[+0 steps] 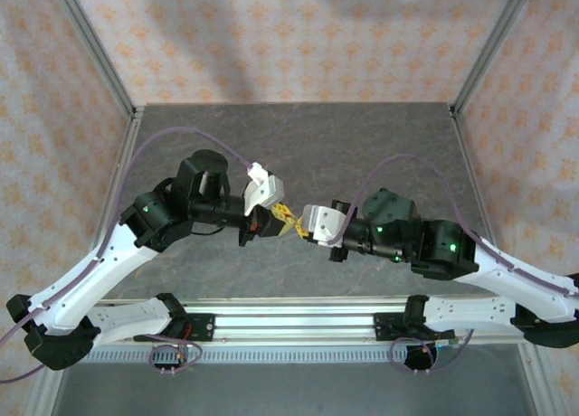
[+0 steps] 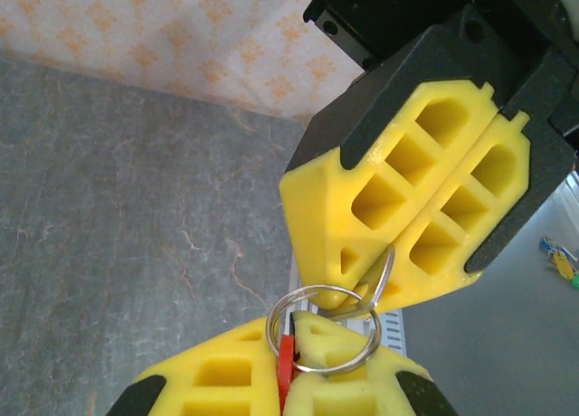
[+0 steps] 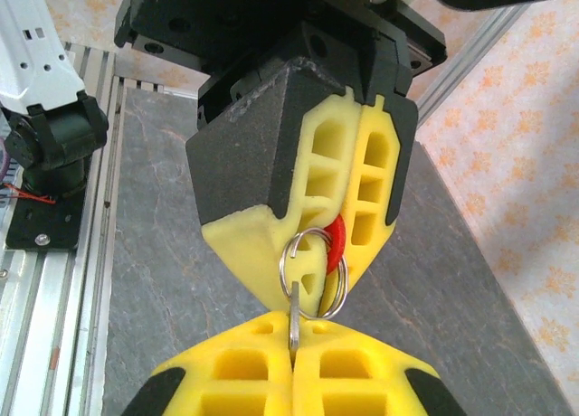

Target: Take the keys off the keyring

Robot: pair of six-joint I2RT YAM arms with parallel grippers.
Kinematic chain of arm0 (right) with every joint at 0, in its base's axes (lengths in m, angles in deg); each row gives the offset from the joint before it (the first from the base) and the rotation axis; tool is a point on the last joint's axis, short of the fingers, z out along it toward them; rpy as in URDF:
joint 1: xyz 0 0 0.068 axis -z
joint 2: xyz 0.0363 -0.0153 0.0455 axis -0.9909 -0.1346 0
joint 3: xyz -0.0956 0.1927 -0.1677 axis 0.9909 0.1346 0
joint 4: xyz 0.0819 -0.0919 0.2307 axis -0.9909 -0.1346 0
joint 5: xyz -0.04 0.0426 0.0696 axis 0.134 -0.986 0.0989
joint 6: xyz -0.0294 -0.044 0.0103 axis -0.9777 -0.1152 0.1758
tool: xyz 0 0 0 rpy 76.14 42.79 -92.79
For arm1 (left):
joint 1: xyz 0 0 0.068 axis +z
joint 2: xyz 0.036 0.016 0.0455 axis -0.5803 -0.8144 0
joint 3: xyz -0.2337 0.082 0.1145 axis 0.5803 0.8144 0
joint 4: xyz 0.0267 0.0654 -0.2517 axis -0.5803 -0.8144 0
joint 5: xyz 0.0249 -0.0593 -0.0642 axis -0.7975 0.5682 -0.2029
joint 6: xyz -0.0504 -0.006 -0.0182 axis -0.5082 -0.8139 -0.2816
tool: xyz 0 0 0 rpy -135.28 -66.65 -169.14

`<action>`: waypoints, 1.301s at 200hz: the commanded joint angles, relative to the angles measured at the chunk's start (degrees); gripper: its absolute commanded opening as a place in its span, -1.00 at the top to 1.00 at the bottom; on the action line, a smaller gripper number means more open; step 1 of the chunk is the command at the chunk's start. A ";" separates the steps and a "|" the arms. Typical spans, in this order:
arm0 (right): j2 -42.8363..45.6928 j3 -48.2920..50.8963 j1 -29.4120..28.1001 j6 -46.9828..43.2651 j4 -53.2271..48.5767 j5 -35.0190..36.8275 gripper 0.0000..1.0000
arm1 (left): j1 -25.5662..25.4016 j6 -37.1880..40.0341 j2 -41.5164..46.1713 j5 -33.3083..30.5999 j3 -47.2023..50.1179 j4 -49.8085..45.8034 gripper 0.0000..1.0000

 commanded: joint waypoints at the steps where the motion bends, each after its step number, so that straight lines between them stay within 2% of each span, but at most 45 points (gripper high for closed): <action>1: -1.73 -1.67 -3.98 -2.37 3.01 -5.26 1.00 | 1.28 -1.64 -1.07 -3.82 -1.41 2.61 1.00; 56: -2.49 -0.35 -4.89 1.01 11.56 0.58 1.00 | 1.29 -1.84 -0.73 -3.60 -0.66 2.68 1.00; 83: -3.08 -3.60 -4.78 4.95 9.72 4.33 1.00 | 1.37 -1.82 0.98 -6.09 2.07 4.09 1.00; 117: -3.88 -7.64 -3.09 11.19 4.64 4.40 1.00 | 1.37 -4.07 5.57 -8.28 9.82 13.04 1.00; 167: -8.13 -16.27 1.17 20.07 -4.16 0.91 1.00 | 1.24 -8.37 13.55 -12.90 21.53 29.11 0.19; 195: -10.05 -19.55 2.79 23.46 -7.12 -2.33 1.00 | -0.08 -7.64 19.01 -17.85 28.98 39.04 0.00; 211: -11.12 -21.43 3.23 25.30 -8.86 -3.88 1.00 | -1.02 -6.13 21.37 -20.37 31.47 42.75 -0.03; 234: -12.79 -23.66 4.39 28.38 -11.39 -7.79 1.00 | -1.62 -3.83 22.89 -21.49 31.67 44.38 -0.04; 260: -14.53 -24.16 8.57 35.16 -11.70 -17.04 1.00 | -1.85 -2.30 23.35 -20.83 31.04 45.25 -0.11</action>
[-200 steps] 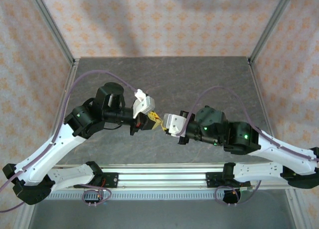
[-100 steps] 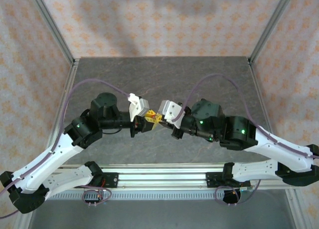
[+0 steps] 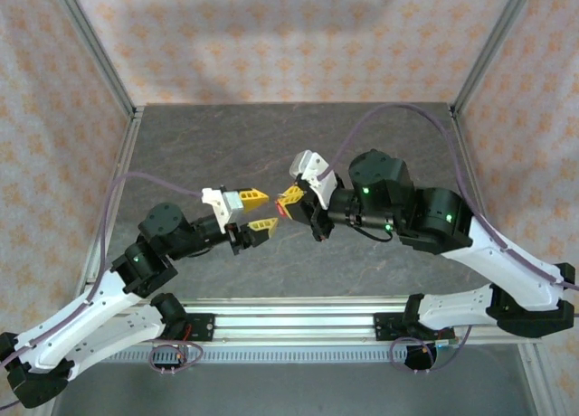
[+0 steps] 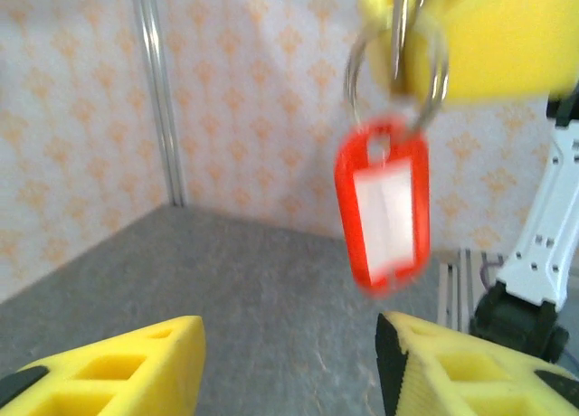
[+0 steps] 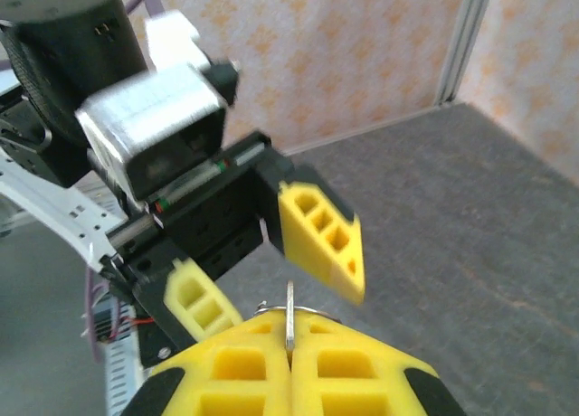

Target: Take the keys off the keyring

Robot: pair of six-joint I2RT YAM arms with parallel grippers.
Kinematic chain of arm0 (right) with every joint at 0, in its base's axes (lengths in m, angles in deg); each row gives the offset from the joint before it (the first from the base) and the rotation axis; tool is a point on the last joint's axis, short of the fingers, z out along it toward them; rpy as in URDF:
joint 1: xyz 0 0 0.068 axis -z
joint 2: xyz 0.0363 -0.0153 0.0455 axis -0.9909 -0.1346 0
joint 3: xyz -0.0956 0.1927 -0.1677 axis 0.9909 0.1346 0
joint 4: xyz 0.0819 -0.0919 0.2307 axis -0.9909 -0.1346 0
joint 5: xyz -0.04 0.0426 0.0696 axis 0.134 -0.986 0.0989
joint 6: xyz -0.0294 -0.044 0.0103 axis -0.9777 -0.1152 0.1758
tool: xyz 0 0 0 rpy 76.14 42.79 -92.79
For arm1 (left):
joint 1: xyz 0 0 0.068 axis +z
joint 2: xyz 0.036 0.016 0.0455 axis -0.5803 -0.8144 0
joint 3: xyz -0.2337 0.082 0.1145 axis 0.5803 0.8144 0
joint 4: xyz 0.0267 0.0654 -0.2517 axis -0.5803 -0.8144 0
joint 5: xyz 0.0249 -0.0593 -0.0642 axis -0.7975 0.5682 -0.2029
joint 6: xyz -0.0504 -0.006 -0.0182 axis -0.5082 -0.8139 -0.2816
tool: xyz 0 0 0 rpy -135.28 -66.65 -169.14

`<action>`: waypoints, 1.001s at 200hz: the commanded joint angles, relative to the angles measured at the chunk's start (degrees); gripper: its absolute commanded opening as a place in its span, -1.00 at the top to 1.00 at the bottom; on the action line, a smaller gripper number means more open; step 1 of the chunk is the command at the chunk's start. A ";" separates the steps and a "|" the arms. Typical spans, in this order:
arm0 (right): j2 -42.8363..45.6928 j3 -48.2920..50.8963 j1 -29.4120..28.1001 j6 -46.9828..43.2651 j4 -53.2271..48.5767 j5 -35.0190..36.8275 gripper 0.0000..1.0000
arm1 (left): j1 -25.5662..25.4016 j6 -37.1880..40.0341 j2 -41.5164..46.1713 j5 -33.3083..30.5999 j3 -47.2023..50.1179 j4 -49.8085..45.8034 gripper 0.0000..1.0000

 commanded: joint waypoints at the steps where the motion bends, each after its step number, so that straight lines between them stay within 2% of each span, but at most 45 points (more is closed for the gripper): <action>1: -1.11 -1.60 3.12 7.89 -1.82 -9.35 1.00 | -0.56 2.77 0.73 -1.44 -0.50 5.54 -0.11; 50: 1.34 3.63 7.04 14.60 6.60 -18.74 1.00 | -2.02 3.78 -0.30 0.32 -0.14 6.21 -0.18; 117: 2.22 6.70 7.23 17.78 10.77 -21.97 1.00 | -2.94 7.63 -3.04 -1.99 -1.51 8.29 -0.18; 173: 1.96 7.53 7.29 18.84 12.08 -23.67 1.00 | -2.90 8.10 -3.27 -1.75 -2.67 8.87 -0.10; 200: 2.09 8.07 7.37 19.29 12.62 -23.93 1.00 | -2.96 8.69 -3.36 -1.28 -3.70 7.78 -0.15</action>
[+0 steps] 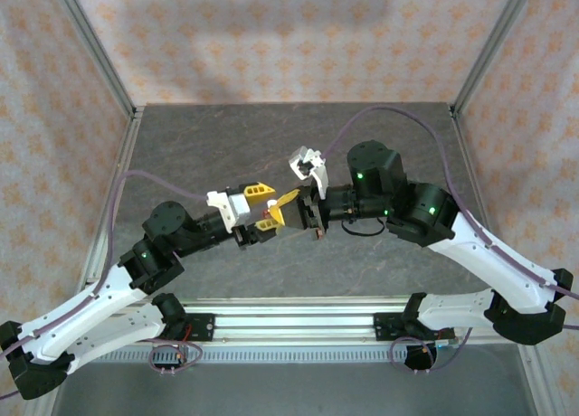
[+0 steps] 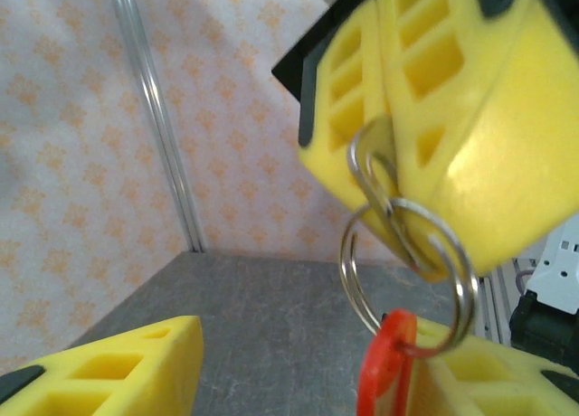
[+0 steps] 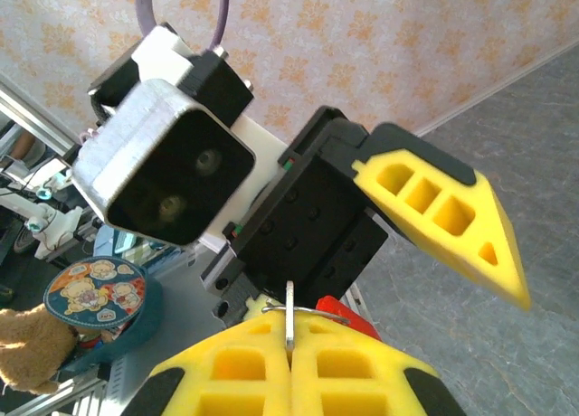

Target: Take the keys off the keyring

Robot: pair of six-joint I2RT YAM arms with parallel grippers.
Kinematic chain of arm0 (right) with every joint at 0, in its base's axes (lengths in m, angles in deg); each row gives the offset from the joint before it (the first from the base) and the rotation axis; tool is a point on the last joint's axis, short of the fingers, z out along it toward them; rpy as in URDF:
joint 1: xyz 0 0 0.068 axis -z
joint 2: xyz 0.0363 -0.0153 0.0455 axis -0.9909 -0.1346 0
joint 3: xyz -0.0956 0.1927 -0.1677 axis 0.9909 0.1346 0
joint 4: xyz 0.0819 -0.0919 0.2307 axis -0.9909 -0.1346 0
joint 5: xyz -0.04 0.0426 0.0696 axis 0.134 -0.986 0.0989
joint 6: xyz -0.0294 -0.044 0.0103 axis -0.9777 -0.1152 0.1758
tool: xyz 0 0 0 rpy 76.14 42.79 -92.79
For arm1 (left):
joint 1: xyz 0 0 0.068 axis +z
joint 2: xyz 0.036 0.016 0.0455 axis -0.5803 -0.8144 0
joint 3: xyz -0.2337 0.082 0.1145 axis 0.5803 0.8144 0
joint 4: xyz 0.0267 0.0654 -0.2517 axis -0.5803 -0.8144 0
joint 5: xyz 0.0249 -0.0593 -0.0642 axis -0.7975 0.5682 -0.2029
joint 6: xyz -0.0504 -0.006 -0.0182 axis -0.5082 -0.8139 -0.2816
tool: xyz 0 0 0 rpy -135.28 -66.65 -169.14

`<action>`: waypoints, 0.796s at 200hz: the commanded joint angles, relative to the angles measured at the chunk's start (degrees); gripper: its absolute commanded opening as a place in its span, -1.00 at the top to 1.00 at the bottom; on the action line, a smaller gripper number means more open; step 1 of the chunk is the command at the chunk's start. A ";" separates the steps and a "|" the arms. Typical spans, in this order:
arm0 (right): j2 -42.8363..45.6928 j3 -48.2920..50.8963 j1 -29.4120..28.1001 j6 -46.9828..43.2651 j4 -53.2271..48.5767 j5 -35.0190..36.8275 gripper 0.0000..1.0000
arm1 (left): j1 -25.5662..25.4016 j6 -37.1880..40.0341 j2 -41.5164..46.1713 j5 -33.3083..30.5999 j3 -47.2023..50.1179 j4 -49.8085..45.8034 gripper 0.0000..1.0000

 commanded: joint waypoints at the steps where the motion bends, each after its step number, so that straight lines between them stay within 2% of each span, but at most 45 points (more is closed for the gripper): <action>1: 1.32 0.73 0.28 1.06 3.10 -1.44 1.00 | -0.33 1.47 0.12 0.18 -2.70 1.94 -0.16; 20: 1.57 1.31 0.24 1.53 3.64 -1.41 1.00 | -0.29 1.66 0.04 0.51 -2.90 1.62 -0.15; 32: 1.70 1.62 0.22 1.74 4.10 -1.70 1.00 | -0.37 1.57 0.05 0.79 -2.98 1.39 -0.08; 78: 1.74 1.74 0.38 2.47 5.04 -2.62 1.00 | -0.28 1.49 0.10 1.36 -3.02 1.63 0.46; 104: 1.95 2.26 0.66 2.71 5.28 -2.67 1.00 | -0.39 1.18 0.14 1.62 -3.32 1.92 0.39; 130: 2.37 3.21 1.11 2.96 5.90 -2.67 1.00 | -0.37 1.04 0.14 1.97 -3.63 1.97 0.45; 146: 2.46 3.38 1.20 3.02 6.01 -2.78 1.00 | -0.35 0.83 0.23 2.19 -3.75 2.13 0.36; 159: 2.48 3.42 1.32 3.06 6.10 -2.92 1.00 | -0.39 0.69 0.10 2.58 -3.90 2.15 0.41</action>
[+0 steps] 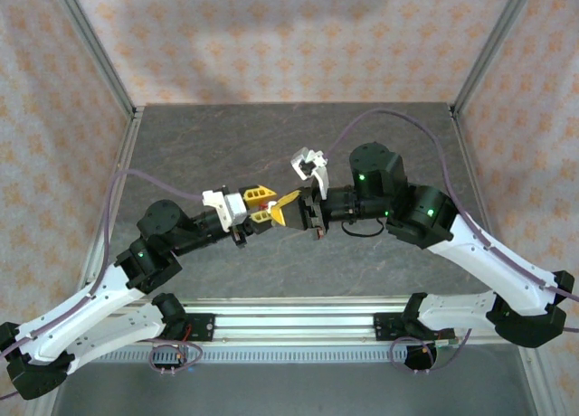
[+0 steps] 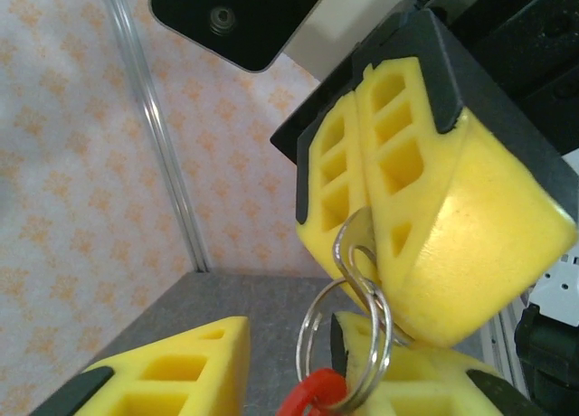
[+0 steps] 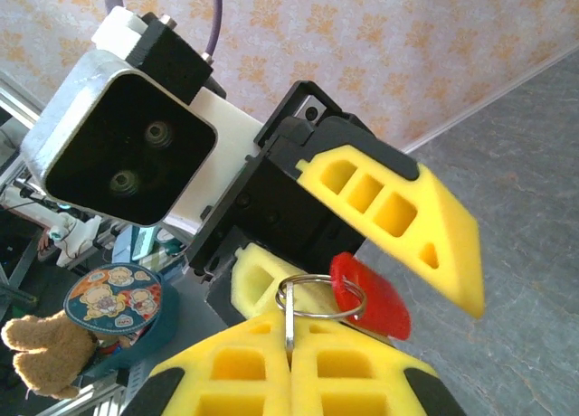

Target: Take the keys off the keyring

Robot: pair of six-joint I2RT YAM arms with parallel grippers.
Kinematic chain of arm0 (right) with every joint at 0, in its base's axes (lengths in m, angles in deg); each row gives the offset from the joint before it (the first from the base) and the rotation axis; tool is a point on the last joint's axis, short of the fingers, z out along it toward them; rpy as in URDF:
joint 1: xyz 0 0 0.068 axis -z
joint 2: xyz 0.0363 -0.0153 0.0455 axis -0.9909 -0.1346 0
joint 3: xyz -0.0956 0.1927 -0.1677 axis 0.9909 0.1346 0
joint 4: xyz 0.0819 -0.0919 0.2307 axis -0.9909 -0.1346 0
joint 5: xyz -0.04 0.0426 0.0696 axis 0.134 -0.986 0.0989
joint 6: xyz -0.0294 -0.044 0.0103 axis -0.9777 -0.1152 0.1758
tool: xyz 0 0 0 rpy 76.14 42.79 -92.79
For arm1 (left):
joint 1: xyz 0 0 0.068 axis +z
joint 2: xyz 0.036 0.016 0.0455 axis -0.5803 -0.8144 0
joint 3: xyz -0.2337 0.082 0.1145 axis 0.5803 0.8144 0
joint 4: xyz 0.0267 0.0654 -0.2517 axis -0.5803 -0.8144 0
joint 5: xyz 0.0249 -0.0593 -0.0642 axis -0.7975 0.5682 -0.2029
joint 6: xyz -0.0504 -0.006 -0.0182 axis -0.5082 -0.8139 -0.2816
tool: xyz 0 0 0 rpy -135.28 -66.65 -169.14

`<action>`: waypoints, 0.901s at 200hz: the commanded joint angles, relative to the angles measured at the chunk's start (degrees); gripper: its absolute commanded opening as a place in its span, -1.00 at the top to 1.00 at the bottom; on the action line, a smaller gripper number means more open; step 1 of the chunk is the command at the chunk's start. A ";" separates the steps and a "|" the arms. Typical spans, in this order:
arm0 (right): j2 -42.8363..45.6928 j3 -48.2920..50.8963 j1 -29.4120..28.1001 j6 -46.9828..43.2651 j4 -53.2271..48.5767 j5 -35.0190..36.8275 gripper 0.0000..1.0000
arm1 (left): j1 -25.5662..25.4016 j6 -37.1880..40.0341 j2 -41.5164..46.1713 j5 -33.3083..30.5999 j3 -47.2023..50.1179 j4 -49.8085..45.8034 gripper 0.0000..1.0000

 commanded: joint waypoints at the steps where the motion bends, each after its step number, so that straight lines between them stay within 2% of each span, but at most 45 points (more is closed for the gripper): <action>1: 1.11 0.23 0.42 0.68 2.51 -0.90 1.00 | -0.42 -0.56 0.12 1.60 -2.18 2.00 0.42; 30: 1.55 0.22 0.54 0.70 2.93 -0.90 1.00 | -0.36 -0.76 0.05 2.06 -2.34 1.73 0.67; 48: 1.56 0.65 1.12 1.17 3.23 -1.36 1.00 | -0.37 -1.08 0.09 2.48 -2.44 1.99 0.69; 81: 2.04 1.43 2.12 1.23 3.65 -1.04 1.00 | -0.41 -1.15 -0.10 3.64 -4.09 -1.21 1.00; 180: 8.61 8.77 0.48 -17.59 7.08 7.68 1.00 | -0.39 -6.71 -0.74 2.14 -7.33 -8.81 1.00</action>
